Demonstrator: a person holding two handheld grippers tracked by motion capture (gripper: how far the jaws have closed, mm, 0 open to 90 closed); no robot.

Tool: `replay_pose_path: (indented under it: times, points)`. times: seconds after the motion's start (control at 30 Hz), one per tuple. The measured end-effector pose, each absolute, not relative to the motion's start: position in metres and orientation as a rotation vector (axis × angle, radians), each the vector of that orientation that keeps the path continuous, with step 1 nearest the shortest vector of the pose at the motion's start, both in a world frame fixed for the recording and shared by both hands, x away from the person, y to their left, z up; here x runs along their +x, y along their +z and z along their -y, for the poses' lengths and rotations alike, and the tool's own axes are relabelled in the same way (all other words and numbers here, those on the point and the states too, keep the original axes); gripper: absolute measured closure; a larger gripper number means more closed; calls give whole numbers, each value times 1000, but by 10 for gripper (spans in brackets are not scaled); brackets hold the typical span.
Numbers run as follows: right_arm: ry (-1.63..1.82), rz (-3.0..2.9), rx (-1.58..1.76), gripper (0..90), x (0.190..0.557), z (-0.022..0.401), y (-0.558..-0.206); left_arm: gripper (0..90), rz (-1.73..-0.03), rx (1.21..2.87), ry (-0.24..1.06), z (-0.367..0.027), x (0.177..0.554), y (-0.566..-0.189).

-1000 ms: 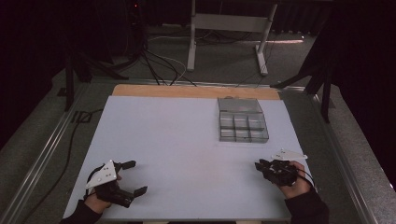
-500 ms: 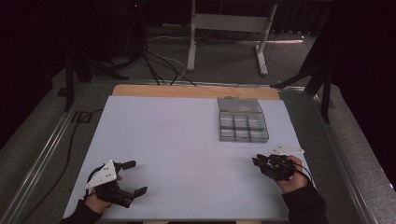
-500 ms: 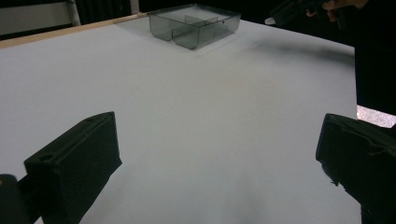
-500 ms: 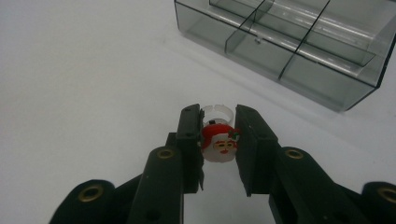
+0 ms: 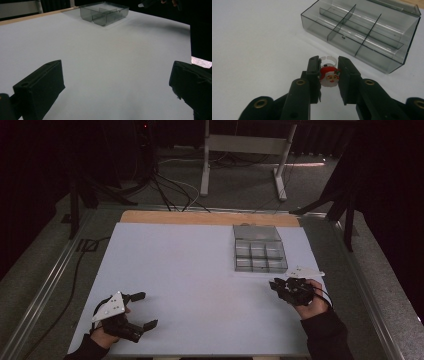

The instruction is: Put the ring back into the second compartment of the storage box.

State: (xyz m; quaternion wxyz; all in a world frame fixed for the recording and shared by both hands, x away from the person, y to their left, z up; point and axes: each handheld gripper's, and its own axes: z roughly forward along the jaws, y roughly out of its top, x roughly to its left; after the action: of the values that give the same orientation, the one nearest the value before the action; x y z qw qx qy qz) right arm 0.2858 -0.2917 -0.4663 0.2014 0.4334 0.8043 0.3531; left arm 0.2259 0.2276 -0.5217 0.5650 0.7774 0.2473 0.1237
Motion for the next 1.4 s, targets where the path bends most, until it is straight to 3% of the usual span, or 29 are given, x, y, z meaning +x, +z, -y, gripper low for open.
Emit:
replay_pose_path:
  times: [1.4]
  points:
    - [964, -2197, 1187, 723, 335, 281, -430, 1, -578, 1831, 288, -228, 225, -522]
